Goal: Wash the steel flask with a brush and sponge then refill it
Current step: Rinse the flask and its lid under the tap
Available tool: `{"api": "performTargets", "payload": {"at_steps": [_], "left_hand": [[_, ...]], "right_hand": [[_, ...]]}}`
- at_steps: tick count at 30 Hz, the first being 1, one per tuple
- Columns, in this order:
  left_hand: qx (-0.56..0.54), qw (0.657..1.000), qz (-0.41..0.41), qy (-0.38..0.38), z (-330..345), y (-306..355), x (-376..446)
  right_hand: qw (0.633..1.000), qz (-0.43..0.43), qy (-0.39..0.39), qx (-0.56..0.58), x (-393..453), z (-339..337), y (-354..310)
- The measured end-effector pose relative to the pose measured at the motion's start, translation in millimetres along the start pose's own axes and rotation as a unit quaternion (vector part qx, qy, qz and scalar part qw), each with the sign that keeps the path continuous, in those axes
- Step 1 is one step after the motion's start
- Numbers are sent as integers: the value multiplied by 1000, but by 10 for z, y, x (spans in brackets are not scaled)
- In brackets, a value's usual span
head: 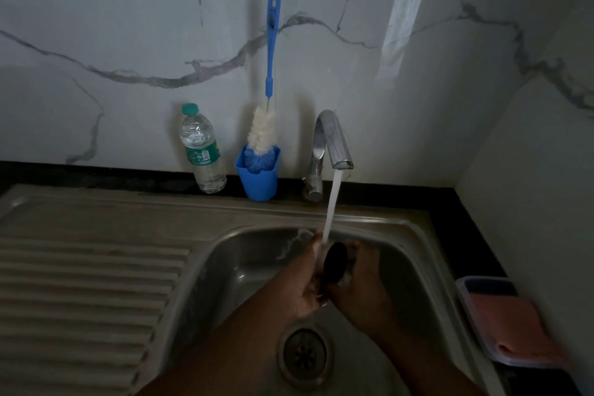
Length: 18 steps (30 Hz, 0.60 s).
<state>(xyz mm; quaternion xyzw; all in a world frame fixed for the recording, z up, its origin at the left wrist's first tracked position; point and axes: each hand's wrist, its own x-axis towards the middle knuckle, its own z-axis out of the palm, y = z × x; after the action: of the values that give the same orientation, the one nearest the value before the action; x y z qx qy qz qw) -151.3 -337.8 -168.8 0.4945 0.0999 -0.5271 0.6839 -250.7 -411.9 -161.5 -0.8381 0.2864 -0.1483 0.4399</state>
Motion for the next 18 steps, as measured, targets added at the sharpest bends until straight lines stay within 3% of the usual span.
{"api": "performTargets", "payload": {"at_steps": [1,2,4,8,12,18], "left_hand": [[15,1000,9,-11,5,17,-16],[33,999,24,-16,-12,17,16],[64,996,56,-25,-42,2,45],[70,989,131,-24,-68,-47,41],[52,985,160,-23,-118,-134,-37],[45,984,169,-21,-181,-190,-133]], "right_hand": [[993,26,-25,117,13,-6,-52],[985,25,-53,161,32,-23,-81],[980,15,-78,183,84,-20,-93],[951,84,-62,291,153,55,-45],[872,169,-89,451,142,141,-56],[783,304,-52,539,100,146,-192]]}}
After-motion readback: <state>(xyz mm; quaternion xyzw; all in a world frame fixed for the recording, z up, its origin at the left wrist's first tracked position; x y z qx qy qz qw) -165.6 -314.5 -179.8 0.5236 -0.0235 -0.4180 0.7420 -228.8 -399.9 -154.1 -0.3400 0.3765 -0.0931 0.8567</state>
